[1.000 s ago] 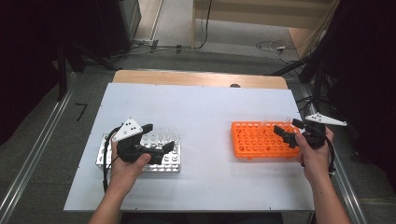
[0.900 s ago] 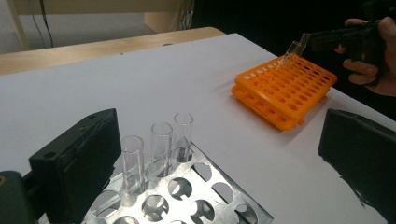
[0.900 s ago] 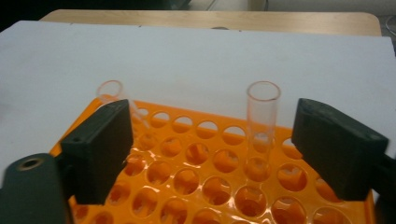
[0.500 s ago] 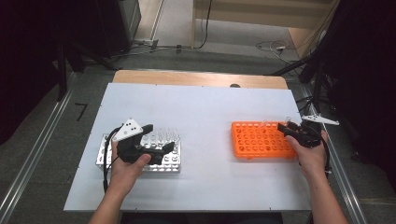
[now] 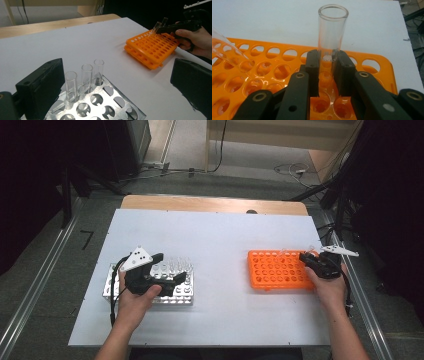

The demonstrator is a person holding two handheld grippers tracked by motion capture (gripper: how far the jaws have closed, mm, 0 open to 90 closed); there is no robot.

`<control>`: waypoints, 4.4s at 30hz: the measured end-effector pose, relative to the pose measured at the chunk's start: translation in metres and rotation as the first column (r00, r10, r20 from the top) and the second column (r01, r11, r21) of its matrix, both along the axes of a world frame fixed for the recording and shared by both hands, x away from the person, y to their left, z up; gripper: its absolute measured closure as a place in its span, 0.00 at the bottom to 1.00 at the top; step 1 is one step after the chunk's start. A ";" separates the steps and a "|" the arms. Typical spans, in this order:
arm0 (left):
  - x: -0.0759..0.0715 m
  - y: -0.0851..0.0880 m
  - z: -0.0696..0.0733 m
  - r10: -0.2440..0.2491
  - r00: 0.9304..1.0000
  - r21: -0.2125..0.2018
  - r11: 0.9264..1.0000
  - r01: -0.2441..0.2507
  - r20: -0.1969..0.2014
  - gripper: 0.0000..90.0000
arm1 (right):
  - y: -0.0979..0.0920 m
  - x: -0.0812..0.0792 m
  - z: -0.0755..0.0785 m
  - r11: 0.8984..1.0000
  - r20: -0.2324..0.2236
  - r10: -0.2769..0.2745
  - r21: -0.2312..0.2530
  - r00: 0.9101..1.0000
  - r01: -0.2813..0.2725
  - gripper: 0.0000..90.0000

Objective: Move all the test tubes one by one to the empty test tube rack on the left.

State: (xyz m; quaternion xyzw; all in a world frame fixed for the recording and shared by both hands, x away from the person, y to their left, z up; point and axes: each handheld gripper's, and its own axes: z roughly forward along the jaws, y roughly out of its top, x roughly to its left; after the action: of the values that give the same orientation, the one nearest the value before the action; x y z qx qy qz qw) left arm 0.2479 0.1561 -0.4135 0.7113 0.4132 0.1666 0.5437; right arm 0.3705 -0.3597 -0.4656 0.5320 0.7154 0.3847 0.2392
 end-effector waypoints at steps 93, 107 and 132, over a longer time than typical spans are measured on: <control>-0.015 -0.052 0.013 -0.183 0.983 -0.012 0.983 0.183 0.018 0.04 | 0.157 -0.104 0.057 0.821 0.059 0.567 0.035 0.821 -0.570 0.82; -0.023 -0.075 0.018 -0.200 0.980 0.024 0.980 0.199 0.022 0.31 | 0.180 -0.113 0.049 0.788 0.037 0.615 0.017 0.788 -0.616 0.82; -0.031 -0.108 0.010 -0.279 0.960 0.072 0.958 0.277 0.021 0.75 | 0.213 -0.132 0.045 0.721 0.019 0.693 -0.007 0.720 -0.693 0.82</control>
State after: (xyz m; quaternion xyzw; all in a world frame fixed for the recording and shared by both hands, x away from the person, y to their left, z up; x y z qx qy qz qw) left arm 0.2171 0.0482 -0.4037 0.7779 0.2946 0.1136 0.5433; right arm 0.2382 -0.1471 -0.4204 0.2222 0.8597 0.4520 0.0853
